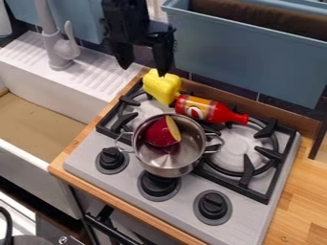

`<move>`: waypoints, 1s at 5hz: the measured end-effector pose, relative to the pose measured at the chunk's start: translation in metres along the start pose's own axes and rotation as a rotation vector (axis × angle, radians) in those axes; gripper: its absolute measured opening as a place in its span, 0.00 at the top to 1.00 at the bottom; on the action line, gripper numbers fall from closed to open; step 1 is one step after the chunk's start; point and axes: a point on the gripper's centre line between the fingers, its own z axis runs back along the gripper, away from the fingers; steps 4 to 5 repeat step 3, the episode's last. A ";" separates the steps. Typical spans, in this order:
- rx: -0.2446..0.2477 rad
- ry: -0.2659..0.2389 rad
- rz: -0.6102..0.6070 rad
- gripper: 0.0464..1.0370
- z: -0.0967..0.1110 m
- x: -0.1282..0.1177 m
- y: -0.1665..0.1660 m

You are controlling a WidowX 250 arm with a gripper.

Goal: Put the red apple inside the silver bowl in the middle of the burner

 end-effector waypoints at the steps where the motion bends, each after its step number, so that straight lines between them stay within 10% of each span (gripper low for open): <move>1: 0.013 0.002 -0.001 0.04 0.004 -0.003 0.002; 5: 0.021 0.008 0.002 0.04 0.009 -0.007 0.001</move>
